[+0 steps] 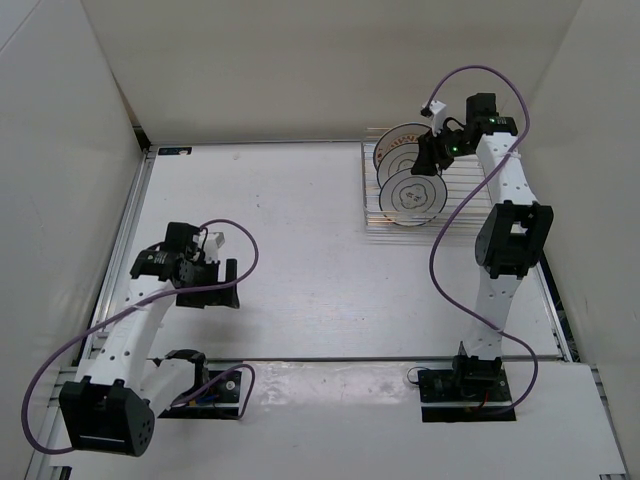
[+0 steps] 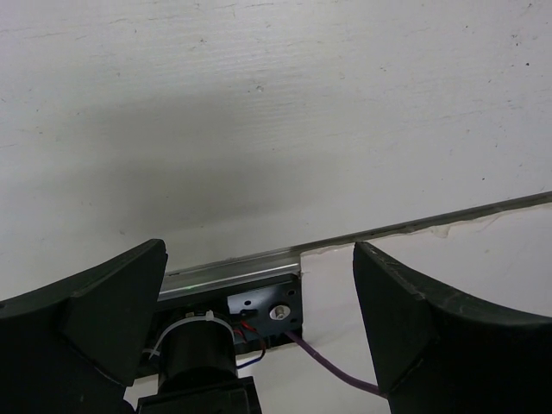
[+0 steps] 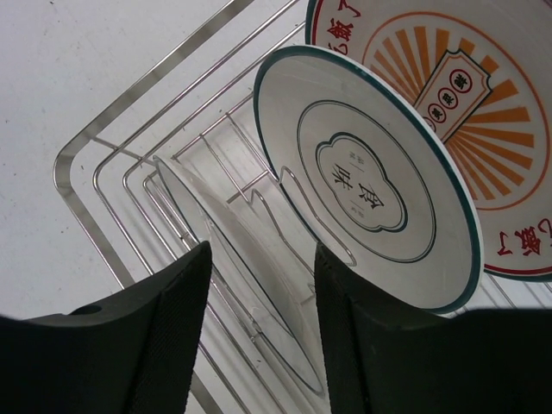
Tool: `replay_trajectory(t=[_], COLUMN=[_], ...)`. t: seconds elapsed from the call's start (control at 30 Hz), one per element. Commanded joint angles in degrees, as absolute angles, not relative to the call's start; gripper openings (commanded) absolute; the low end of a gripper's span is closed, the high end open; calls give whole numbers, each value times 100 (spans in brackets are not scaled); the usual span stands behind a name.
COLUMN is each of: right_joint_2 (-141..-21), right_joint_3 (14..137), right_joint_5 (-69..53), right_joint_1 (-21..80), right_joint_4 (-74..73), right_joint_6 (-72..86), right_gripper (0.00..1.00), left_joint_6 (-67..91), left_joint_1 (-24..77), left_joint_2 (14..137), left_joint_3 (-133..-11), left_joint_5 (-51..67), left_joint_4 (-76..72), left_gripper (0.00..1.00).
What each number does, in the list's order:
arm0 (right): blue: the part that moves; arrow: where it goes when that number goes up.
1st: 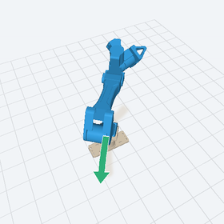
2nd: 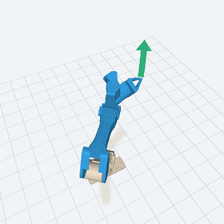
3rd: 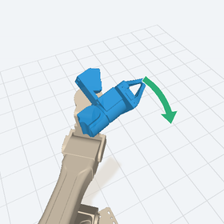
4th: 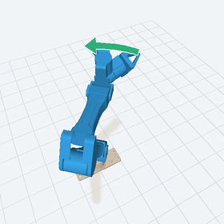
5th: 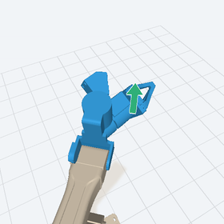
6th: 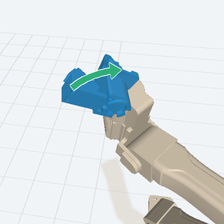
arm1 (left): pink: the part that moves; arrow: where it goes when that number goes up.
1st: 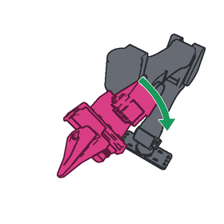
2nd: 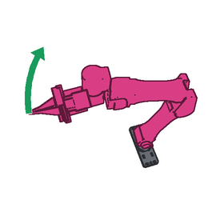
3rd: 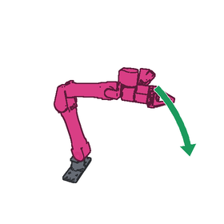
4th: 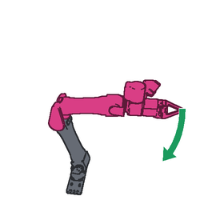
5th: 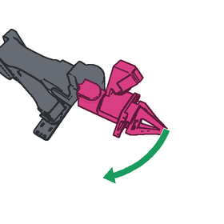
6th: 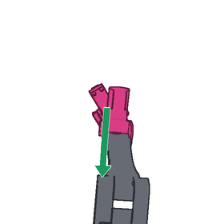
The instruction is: Unload the plates from the dish rack
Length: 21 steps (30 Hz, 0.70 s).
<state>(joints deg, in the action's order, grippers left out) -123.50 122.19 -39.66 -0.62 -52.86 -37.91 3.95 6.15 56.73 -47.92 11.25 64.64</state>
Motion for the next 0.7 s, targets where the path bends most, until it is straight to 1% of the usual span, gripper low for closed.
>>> replay_trajectory(t=[0.0,0.1,0.17,0.4,0.6,0.67], right_joint_2=[-12401,-12498,-12577,-12814,-12937,-12955], right_joint_3=[12261,12269,12278,12392,12594,12630], right_joint_5=[-4105,-4052,-4052,-3982,-4017,-3982], right_joint_1=[-79,-88,-105,-123,-167,-149], right_joint_4=[-5247,-5212,-5203,-5150,-5019,-5001], right_joint_6=[-3859,-3806,-3788,-3718,-3612,-3603], right_gripper=[53,45,42,38,29,29], left_joint_6=[431,413,422,422,413,430], left_joint_1=[589,536,510,317,273,281], left_joint_2=[5782,5818,5845,5941,6038,6064], left_joint_3=[-5010,-5054,-5080,-5177,-5203,-5221], left_joint_5=[1344,1380,1397,1450,1433,1433], left_joint_4=[6416,6416,6434,6451,6416,6416], left_gripper=[100,100,100,100,100,100])
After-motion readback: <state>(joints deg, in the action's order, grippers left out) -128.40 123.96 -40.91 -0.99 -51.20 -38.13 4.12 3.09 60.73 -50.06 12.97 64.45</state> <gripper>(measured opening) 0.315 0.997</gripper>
